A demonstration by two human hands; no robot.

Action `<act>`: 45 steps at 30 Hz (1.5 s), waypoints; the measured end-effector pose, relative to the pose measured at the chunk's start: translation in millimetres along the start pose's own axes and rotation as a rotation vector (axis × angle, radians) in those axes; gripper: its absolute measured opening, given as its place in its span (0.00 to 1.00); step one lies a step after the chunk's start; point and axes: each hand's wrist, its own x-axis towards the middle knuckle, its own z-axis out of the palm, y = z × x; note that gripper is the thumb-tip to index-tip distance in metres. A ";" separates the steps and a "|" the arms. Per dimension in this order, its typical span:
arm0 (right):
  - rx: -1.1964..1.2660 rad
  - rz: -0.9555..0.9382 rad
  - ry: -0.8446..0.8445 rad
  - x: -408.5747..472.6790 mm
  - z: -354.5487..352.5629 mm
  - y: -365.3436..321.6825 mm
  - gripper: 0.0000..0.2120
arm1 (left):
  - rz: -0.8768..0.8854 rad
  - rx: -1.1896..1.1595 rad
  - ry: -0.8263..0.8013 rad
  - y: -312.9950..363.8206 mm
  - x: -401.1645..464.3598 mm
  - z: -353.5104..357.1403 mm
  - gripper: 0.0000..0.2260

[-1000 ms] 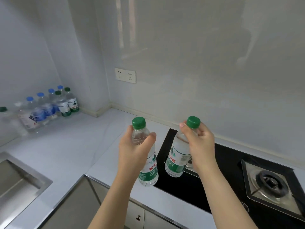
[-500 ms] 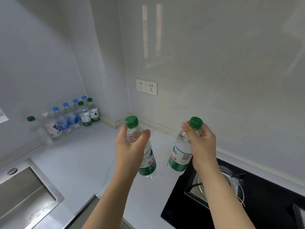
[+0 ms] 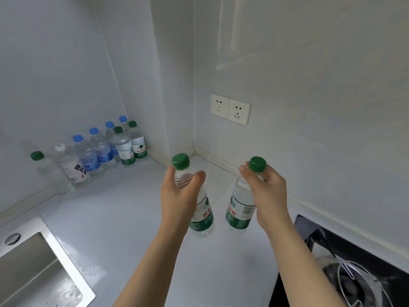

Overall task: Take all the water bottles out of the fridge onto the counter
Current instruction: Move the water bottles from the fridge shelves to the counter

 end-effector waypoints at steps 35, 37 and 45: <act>-0.467 -0.062 -0.632 155.0 472.3 177.0 0.10 | 0.045 0.098 0.430 -124.4 349.4 -252.4 0.12; -0.459 -0.067 -0.622 153.5 481.5 186.0 0.11 | 0.034 0.090 0.411 -136.3 351.6 -260.2 0.13; -0.696 -0.087 -0.623 152.6 493.4 194.5 0.08 | -0.037 0.171 0.245 -169.7 334.5 -273.9 0.21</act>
